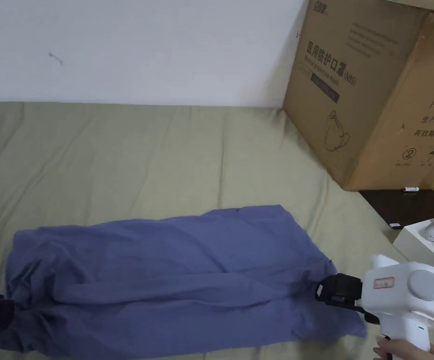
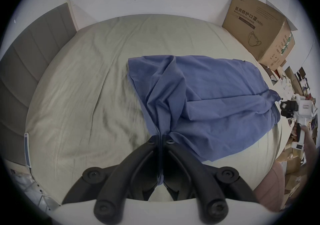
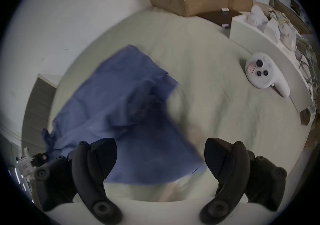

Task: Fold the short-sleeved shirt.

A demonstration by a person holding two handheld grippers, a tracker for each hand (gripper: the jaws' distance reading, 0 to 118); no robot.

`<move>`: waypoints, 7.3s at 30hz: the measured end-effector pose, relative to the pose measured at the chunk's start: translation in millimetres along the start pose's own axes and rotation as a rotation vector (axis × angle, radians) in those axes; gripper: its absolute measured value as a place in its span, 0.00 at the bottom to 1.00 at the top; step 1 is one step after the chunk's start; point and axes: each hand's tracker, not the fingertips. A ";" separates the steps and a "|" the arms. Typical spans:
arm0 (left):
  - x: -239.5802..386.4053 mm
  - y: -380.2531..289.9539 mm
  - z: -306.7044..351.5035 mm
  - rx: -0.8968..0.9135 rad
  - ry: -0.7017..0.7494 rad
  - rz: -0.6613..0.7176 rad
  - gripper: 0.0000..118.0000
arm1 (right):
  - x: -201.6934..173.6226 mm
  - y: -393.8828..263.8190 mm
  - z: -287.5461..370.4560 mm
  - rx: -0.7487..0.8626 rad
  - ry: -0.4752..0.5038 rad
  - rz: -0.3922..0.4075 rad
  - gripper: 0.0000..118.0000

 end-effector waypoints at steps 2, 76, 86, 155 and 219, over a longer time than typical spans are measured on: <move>-0.7 -0.6 -1.1 -0.012 0.011 0.011 0.02 | 1.8 4.6 -15.0 -0.049 -0.090 0.033 0.89; -106.2 23.2 -123.5 -0.180 -0.042 0.208 1.00 | -125.0 -124.3 145.0 0.368 0.360 0.356 0.02; -53.7 23.4 -69.6 -0.008 0.127 -0.007 0.44 | -119.3 -101.7 126.8 0.352 0.321 0.336 0.02; 38.3 -91.3 193.0 0.971 -0.102 0.071 0.87 | -121.6 -156.7 237.3 1.126 0.098 0.359 0.95; 82.3 -12.2 3.9 -0.045 -0.454 0.218 0.34 | -140.0 -154.3 174.9 0.349 0.566 0.266 0.00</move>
